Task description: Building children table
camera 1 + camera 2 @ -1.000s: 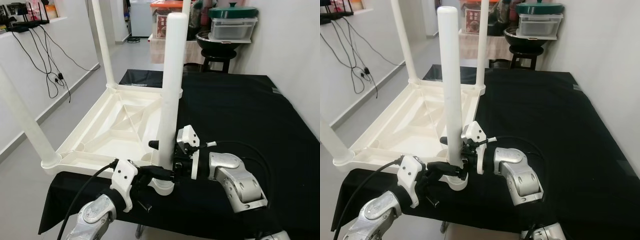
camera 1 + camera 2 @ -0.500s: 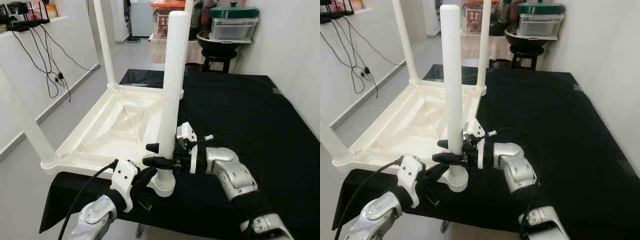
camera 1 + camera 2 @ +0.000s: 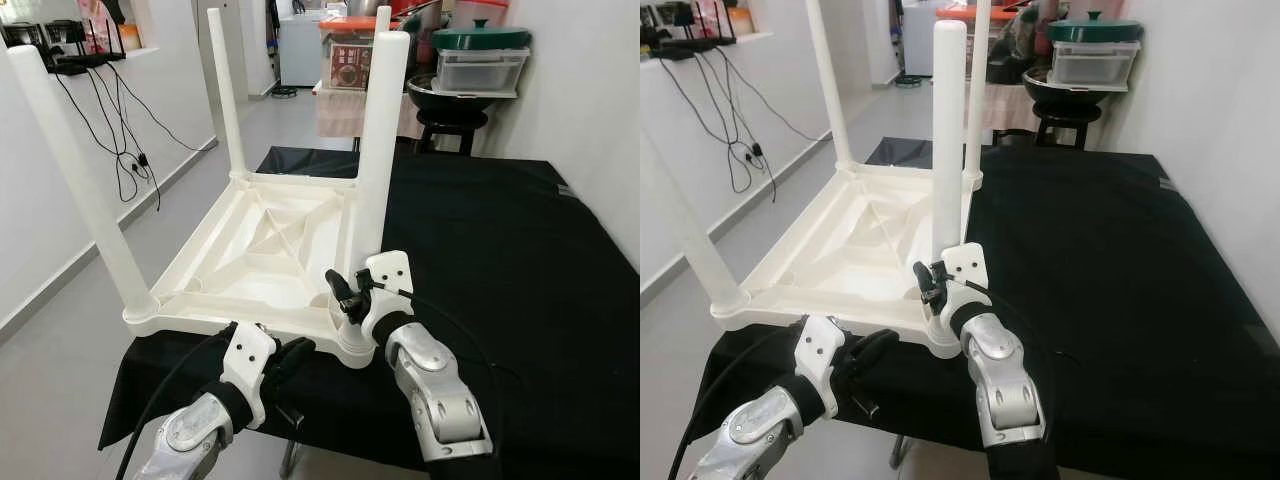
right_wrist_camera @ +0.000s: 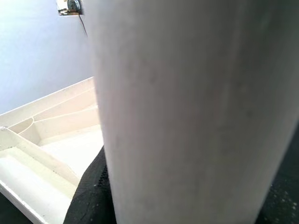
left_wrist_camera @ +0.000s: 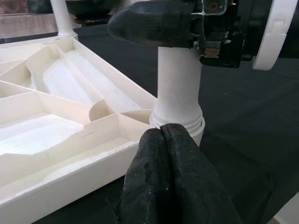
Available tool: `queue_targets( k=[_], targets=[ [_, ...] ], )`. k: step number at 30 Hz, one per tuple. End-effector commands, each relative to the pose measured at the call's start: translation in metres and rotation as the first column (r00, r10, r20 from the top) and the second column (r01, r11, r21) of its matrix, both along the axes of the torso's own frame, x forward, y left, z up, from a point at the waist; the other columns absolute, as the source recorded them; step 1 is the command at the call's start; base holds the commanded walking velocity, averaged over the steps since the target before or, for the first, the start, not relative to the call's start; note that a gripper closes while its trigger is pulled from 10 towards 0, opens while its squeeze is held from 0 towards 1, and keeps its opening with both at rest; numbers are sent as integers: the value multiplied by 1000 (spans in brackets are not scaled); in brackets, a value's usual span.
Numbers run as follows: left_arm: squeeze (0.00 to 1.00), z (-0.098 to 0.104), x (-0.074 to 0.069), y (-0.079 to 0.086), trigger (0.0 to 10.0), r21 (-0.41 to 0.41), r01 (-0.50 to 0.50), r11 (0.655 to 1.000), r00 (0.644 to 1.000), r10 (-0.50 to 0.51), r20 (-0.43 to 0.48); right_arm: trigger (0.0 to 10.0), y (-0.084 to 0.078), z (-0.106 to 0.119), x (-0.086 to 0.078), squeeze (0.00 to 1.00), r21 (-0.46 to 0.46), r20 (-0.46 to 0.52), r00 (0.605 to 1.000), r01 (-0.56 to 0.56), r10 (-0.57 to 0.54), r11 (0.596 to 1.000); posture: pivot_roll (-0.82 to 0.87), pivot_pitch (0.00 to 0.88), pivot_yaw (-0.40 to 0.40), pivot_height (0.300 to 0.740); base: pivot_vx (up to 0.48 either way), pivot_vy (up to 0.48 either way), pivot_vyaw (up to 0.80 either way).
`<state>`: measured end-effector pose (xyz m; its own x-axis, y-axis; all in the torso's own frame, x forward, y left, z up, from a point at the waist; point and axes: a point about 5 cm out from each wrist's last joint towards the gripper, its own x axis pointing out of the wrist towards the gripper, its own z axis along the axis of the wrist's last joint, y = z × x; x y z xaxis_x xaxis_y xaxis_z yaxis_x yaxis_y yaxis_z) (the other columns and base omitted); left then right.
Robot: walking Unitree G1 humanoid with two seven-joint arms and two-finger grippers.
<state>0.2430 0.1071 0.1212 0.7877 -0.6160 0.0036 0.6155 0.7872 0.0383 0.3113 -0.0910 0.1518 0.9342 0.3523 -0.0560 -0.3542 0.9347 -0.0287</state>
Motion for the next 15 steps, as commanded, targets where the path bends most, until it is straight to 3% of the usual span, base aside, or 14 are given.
queue_targets(
  k=[1, 3, 4, 5, 6, 7, 9, 10, 11, 12, 13, 14, 15],
  targets=[
    [0, -3, 1, 2, 10000, 17, 3, 1000, 1000, -2, -16, 0, -5, -14, 2, 0, -41, -84, 996, 10, -14, 999, -22, 0, -31, 740, 0, 0, 0],
    [0, -3, 1, 2, 10000, 16, 0, 1000, 1000, 1, -15, 0, 3, -13, 0, 0, -41, -99, 994, -47, 43, 998, -22, 0, -31, 740, 0, 0, 0],
    [0, -3, 1, 2, 10000, 15, -5, 1000, 1000, 5, -15, 8078, 8, -13, -1, 0, -63, -117, 990, -87, 79, 994, -17, 0, -33, 740, 0, 0, 0],
    [0, -3, 1, 2, 10000, 15, -5, 1000, 1000, 5, -15, 8078, 8, -13, -1, 0, -63, -117, 990, -87, 79, 994, -17, 0, -33, 740, 0, 0, 0],
    [0, -2, 1, 2, 10000, 13, -9, 1000, 1000, 9, -13, 10000, 18, -5, -1, 1000, -1, -121, 954, -277, 275, 961, -8, 0, -34, 740, 0, 0, 0],
    [0, -2, 1, 2, 10000, 13, -10, 1000, 1000, 10, -13, 10000, 21, 2, 0, 1000, 26, -94, 922, -375, 375, 927, -7, 0, -34, 740, 0, 0, 0],
    [0, -2, 1, 2, 10000, 13, -10, 1000, 1000, 10, -13, 10000, 21, 2, 0, 1000, 26, -94, 922, -375, 375, 927, -7, 0, -34, 740, 0, 0, 0],
    [0, -2, 1, 2, 10000, 13, -10, 1000, 1000, 10, -13, 10000, 20, 9, 2, 1000, 42, -55, 896, -438, 440, 898, -5, 0, -33, 740, 0, 0, 0],
    [0, -2, 1, 2, 10000, 13, -10, 1000, 1000, 10, -13, 10000, 20, 9, 2, 1000, 42, -55, 896, -438, 440, 898, -5, 0, -33, 740, 0, 0, 0],
    [0, -2, 1, 2, 10000, 12, -10, 1000, 1000, 10, -12, 10000, 16, 16, 5, 1000, 46, -17, 863, -504, 506, 862, -3, 0, -36, 740, 0, 0, 0],
    [0, -2, 1, 2, 10000, 12, -10, 1000, 1000, 10, -12, 10000, 16, 16, 5, 1000, 46, -17, 863, -504, 506, 862, -3, 0, -36, 740, 0, 0, 0],
    [0, -1, 1, 2, 10000, 12, -10, 1000, 1000, 10, -12, 10000, 10, 22, 9, 1000, 35, 12, 815, -579, 579, 814, 3, 0, -38, 740, 0, 0, 0],
    [0, -1, 0, 2, 10000, 12, -10, 1000, 1000, 10, -12, 10000, 2, 24, 16, 0, -3, 16, 776, -630, 630, 776, 12, 0, -41, 740, 0, 0, 0]
  ],
)
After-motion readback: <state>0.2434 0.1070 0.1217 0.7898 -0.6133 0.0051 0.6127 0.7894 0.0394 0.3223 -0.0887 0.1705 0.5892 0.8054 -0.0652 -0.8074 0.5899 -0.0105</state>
